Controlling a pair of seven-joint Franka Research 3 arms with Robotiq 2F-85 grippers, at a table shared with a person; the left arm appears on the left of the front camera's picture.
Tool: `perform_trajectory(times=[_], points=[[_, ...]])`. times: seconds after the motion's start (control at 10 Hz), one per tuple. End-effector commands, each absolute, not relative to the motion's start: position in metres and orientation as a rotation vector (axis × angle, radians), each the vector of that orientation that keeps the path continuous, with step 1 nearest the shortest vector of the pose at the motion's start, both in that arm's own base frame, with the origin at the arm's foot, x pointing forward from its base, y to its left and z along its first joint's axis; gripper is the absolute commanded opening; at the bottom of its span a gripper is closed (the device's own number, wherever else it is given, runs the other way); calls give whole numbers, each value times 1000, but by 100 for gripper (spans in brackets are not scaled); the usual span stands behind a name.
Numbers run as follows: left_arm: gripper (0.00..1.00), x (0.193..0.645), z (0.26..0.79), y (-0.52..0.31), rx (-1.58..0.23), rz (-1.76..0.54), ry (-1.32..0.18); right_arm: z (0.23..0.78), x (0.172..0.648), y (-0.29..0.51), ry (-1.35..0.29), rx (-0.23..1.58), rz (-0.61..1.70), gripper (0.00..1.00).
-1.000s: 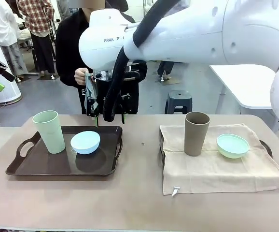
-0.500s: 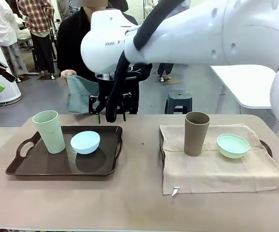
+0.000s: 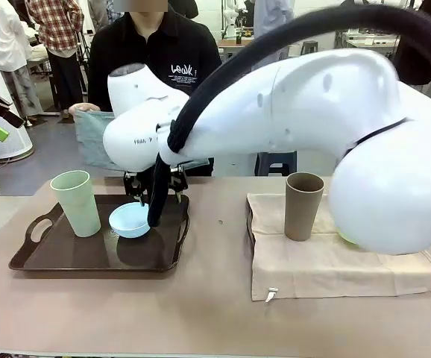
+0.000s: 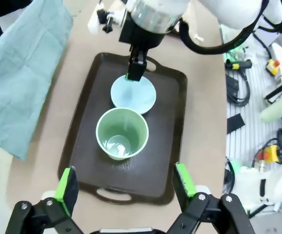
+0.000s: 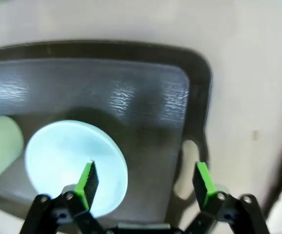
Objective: Set up a tray with a mat and arrange the tableware.
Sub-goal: Pick up the Picnic Bowl and Reusable plastic cup from the Handle tray in front of the human's position and hold them in the air.
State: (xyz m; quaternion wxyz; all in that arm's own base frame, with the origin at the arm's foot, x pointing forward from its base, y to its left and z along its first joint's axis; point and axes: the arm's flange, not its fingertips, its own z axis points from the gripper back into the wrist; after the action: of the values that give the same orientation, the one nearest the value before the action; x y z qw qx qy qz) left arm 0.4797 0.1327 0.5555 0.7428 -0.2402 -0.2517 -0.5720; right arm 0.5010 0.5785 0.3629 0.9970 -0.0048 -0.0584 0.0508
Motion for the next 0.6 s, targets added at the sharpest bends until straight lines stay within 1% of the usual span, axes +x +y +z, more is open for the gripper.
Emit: perform_trajectory(times=[0.0, 0.1, 0.2, 0.5], points=[[100, 479, 558, 131, -523, -1237, -554, 376, 517, 585, -36, 87, 65, 100], [100, 479, 558, 131, -523, -1237, -554, 386, 514, 583, -50, 108, 72, 100], [100, 479, 558, 131, -523, -1237, -554, 356, 507, 578, -77, 23, 80, 100], [100, 480, 556, 133, -526, -1253, -551, 356, 507, 578, -77, 23, 80, 100]])
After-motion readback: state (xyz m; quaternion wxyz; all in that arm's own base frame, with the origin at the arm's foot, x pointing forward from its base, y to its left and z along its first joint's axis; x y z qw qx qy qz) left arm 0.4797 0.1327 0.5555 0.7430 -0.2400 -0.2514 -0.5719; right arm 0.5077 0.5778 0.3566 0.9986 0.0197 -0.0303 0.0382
